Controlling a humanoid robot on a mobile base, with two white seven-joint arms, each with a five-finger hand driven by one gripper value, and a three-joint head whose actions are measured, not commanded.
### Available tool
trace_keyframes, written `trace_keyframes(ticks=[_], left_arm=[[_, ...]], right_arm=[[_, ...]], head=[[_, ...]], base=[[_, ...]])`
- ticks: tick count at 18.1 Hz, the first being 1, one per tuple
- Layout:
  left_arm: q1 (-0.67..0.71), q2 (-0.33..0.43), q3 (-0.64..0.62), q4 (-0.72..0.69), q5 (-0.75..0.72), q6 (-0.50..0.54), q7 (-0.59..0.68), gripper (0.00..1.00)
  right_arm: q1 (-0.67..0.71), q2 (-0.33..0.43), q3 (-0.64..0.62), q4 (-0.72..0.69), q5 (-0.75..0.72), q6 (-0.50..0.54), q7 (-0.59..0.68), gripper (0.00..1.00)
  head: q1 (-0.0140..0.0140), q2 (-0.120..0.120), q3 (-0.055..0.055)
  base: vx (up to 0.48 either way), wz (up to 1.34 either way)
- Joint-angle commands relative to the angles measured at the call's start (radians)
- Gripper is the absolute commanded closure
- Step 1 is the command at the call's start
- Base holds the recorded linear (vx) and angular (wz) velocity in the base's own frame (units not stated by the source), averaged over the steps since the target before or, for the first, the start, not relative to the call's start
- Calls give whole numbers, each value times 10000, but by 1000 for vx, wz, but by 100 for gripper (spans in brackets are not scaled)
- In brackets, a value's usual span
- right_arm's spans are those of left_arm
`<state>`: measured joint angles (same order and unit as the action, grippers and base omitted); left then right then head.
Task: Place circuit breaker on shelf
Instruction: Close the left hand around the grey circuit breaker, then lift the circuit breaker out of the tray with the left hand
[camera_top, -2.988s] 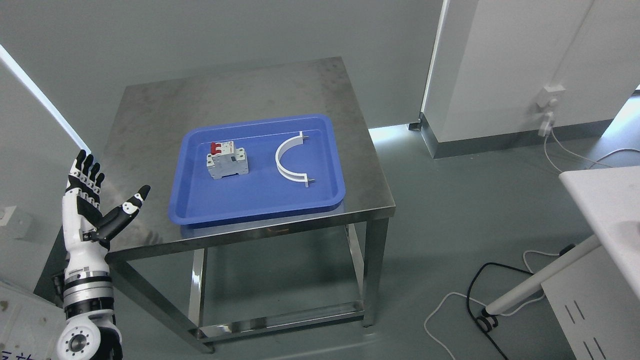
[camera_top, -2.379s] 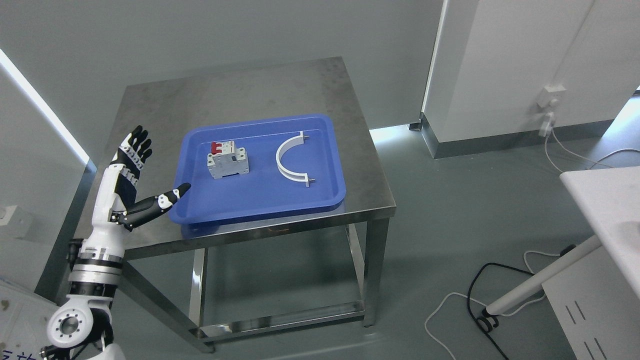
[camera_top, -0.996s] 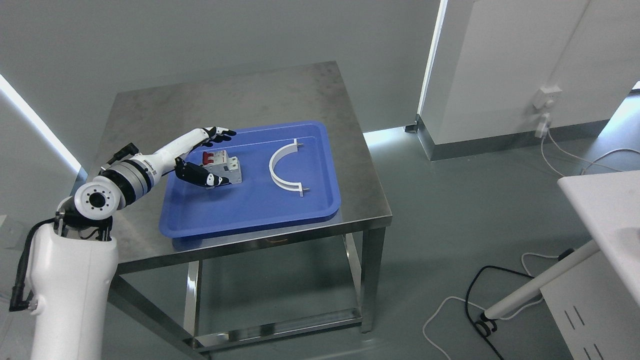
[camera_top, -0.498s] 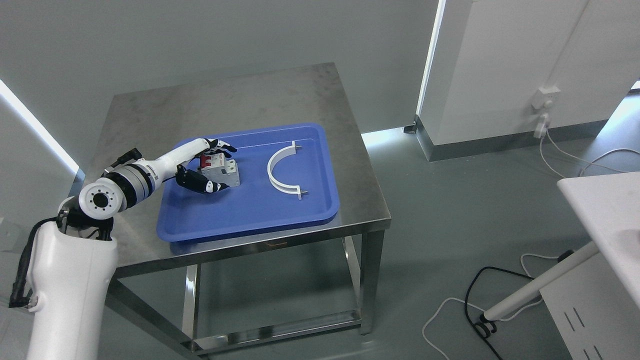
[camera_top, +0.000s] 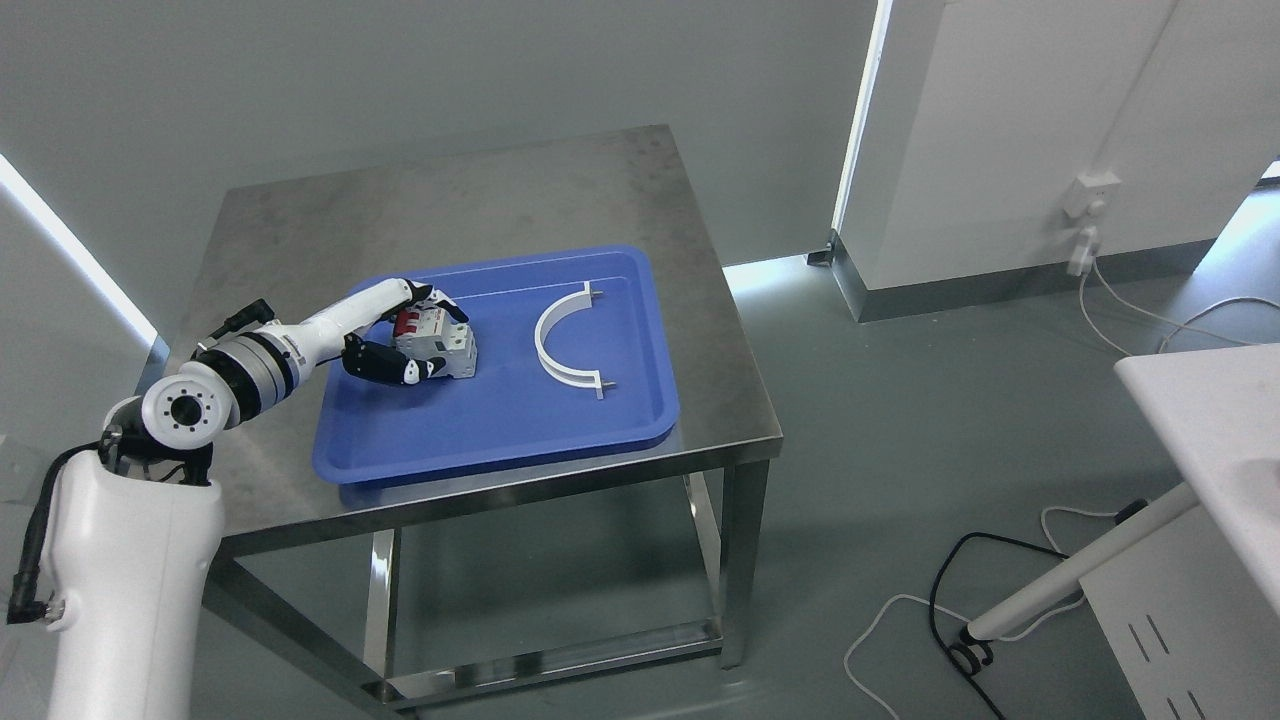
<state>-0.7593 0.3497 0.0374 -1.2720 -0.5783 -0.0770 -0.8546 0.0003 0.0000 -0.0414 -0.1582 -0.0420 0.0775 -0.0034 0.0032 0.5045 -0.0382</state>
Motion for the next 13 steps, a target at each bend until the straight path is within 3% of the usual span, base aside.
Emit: trace_keyframes(ticks=[1, 3, 5, 6, 10, 13], left_arm=[[15, -336, 1189, 141, 91, -792, 47, 92], [-30, -1205, 1937, 4, 716, -1208, 48, 93], [-442, -3013, 3605, -440, 2734, -1377, 185, 93], [-597, -3322, 4312, -609, 3717, -1560, 596, 93], [-293, -3322, 4780, -1284, 4494, -2373, 4350, 87], [716, -3322, 4704, -2111, 4540, -2405, 6011, 87]], right_arm=[[165, -175, 0, 2, 6, -300, 3, 0], [165, -175, 0, 2, -9, -300, 3, 0], [165, -175, 0, 2, 6, -300, 3, 0], [165, -175, 0, 2, -9, -300, 3, 0], [165, -175, 0, 2, 6, -300, 3, 0], [165, -175, 0, 2, 6, -300, 3, 0]], head=[[0, 0, 0], [0, 0, 0], [0, 37, 0], [0, 37, 0], [0, 81, 0], [0, 83, 0]], base=[[0, 0], [23, 4], [66, 6], [-56, 154], [-252, 31], [-394, -91]])
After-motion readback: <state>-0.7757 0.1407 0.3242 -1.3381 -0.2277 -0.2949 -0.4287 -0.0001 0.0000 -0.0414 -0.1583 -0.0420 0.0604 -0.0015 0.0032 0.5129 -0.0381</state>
